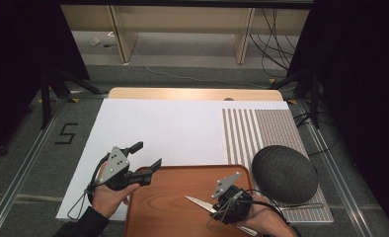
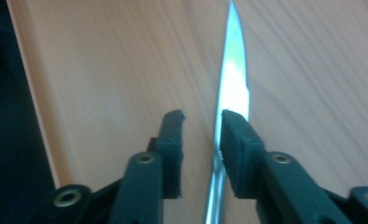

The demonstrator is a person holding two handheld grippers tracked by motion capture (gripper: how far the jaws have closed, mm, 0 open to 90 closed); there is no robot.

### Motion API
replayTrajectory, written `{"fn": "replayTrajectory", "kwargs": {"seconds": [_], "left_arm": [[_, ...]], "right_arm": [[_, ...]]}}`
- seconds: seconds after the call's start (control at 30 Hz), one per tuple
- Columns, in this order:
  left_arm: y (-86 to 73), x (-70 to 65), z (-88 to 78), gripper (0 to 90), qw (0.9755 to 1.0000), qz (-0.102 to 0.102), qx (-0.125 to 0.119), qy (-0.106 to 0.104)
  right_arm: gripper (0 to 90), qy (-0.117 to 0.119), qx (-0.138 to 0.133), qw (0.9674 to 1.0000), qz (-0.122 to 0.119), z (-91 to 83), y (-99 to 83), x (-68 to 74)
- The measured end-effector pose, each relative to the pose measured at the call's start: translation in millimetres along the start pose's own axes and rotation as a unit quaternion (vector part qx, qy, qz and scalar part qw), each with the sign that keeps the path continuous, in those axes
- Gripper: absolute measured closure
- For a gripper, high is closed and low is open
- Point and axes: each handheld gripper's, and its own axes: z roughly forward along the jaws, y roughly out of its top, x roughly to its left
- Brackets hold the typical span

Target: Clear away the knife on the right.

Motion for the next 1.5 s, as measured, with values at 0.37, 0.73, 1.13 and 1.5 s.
{"fn": "replayTrajectory", "kwargs": {"seconds": [0.37,0.73,1.13,1.5], "left_arm": [[-0.4,0.2,-0.5,19.8,1.0000,0.002,0.002,0.002],[-0.4,0.1,-0.7,19.8,1.0000,0.001,0.002,0.002],[-0.2,0.0,-0.7,19.8,1.0000,0.001,0.001,0.002],[0.3,-0.1,-1.2,19.8,1.0000,0.002,0.000,0.001]], "right_arm": [[90.0,0.002,0.014,0.9990,-0.042,18.3,16.5,4.3],[90.0,-0.008,0.053,0.9967,-0.061,26.9,15.8,7.2],[90.0,-0.046,0.076,0.9942,-0.061,27.5,12.4,1.2],[90.0,-0.093,0.087,0.9908,-0.045,19.1,4.2,-17.2]]}}
